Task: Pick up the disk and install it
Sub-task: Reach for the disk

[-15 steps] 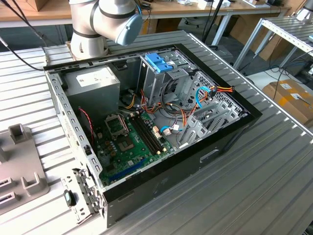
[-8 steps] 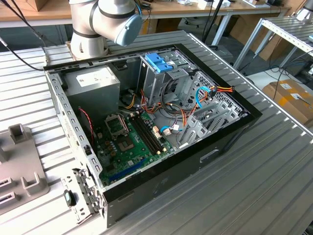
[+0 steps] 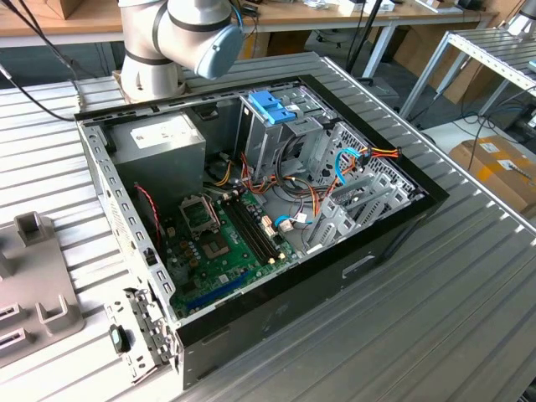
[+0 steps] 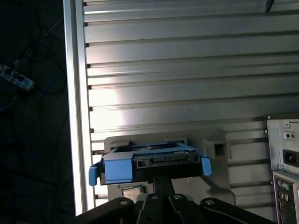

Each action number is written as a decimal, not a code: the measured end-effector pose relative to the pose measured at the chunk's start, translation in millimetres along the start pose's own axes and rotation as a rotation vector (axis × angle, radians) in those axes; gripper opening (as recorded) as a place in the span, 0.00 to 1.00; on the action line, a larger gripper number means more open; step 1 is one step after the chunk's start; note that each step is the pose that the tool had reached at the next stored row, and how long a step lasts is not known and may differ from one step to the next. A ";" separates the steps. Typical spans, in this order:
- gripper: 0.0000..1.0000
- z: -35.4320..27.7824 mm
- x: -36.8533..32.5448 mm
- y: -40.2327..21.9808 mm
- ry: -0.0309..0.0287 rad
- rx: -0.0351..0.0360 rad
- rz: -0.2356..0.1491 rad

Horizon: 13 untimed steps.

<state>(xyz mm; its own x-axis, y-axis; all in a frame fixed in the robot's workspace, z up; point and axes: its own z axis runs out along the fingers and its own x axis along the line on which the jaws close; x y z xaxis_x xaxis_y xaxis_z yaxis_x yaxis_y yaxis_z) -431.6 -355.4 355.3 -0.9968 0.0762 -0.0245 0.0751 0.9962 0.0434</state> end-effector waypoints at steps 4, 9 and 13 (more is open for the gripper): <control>0.11 0.2 0.5 0.2 0.0007 0.0000 0.000; 0.11 0.8 0.5 0.2 0.0242 0.0018 -0.001; 0.11 1.4 0.4 0.2 0.0245 0.0017 -0.005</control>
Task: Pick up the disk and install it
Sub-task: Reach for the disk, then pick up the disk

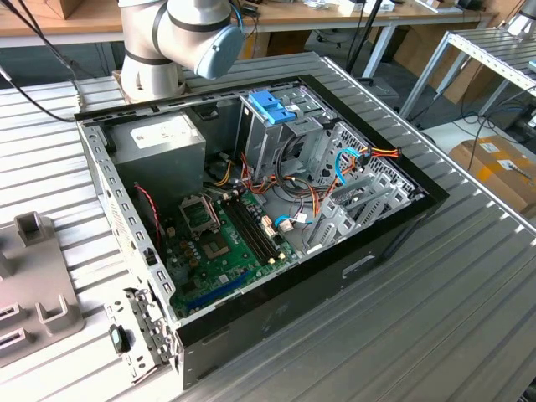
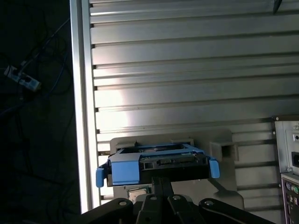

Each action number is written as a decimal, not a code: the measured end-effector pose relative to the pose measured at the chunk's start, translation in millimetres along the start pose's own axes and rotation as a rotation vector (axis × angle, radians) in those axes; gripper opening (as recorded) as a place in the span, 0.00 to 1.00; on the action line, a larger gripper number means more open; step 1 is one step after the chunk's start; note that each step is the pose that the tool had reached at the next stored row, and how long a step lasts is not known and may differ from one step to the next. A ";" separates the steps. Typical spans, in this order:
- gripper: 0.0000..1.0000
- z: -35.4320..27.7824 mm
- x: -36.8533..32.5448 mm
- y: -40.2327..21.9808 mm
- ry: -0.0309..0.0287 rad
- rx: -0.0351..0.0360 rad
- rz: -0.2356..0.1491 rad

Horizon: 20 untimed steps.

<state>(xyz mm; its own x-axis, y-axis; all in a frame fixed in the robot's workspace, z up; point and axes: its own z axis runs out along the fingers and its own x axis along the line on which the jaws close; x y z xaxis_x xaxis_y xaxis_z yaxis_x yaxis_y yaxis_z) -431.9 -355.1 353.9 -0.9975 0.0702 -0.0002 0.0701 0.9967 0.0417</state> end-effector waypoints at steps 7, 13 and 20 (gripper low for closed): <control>0.11 2.1 0.1 1.7 0.0012 0.0010 -0.031; 0.11 2.4 0.1 2.0 0.0013 0.0012 -0.031; 0.11 2.4 0.1 2.1 0.0016 0.0012 -0.039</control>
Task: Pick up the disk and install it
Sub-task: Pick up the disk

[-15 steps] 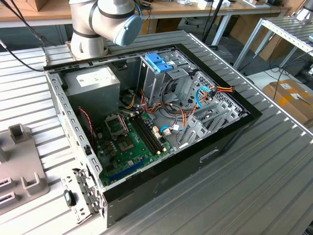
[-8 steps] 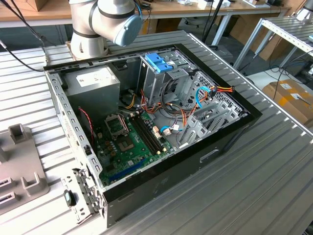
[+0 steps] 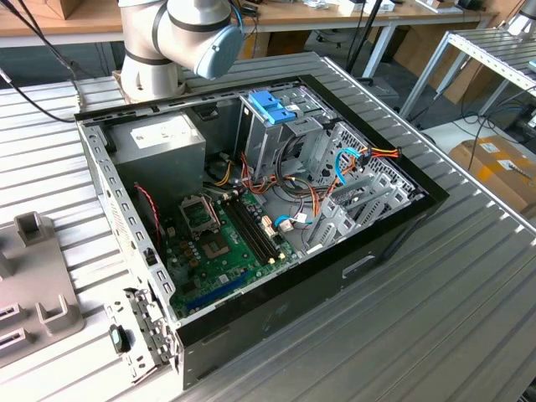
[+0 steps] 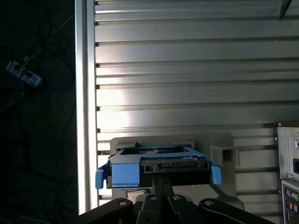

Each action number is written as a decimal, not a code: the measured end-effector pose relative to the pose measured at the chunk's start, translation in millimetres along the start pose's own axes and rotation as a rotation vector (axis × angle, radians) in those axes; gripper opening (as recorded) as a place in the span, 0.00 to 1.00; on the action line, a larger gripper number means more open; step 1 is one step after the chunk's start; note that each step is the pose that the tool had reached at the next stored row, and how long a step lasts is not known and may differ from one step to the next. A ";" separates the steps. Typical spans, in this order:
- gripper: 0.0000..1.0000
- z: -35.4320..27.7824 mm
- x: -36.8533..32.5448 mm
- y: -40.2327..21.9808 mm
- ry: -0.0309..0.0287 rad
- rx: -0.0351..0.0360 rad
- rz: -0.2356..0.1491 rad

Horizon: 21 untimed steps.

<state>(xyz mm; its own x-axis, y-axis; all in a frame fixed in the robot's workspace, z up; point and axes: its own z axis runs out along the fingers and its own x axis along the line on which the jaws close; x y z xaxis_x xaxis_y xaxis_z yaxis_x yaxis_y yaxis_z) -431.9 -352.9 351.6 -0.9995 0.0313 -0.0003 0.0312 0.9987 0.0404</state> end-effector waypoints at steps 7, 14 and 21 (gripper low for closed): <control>0.11 0.0 0.0 0.0 0.0034 0.0001 -0.084; 0.11 0.0 0.0 0.0 0.0037 0.0001 -0.092; 0.11 0.0 0.0 0.0 0.0072 0.0001 -0.177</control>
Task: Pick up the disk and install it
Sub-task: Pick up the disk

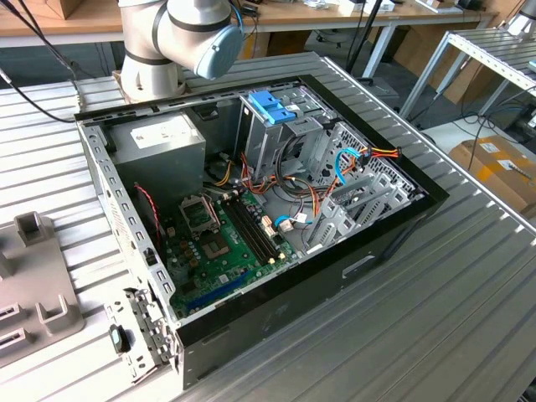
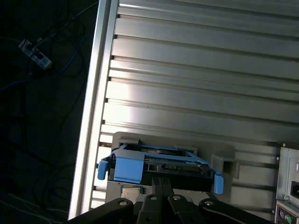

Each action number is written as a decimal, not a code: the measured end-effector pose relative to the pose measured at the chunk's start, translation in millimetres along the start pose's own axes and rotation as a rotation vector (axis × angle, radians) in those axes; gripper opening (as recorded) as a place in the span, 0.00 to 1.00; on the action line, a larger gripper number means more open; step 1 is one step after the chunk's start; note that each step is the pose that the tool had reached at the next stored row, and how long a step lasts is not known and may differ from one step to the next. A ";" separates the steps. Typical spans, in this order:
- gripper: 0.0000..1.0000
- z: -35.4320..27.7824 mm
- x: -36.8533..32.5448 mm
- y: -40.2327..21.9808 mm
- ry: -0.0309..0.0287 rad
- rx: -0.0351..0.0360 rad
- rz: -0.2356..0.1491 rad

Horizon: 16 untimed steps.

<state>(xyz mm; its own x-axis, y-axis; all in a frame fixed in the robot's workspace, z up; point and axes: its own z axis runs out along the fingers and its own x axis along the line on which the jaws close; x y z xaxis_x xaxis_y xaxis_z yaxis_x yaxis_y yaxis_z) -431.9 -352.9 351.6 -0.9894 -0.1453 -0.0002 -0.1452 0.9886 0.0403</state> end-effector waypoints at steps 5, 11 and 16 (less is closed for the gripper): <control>0.11 0.1 0.0 0.0 0.0033 0.0000 -0.082; 0.11 0.1 0.0 0.0 0.0059 0.0000 -0.146; 0.11 0.1 0.0 0.0 0.0060 0.0000 -0.149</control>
<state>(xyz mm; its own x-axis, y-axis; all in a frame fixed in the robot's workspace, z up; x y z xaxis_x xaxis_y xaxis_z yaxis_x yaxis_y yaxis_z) -431.9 -352.9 351.4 -0.9569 -0.2905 -0.0002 -0.2903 0.9561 0.0402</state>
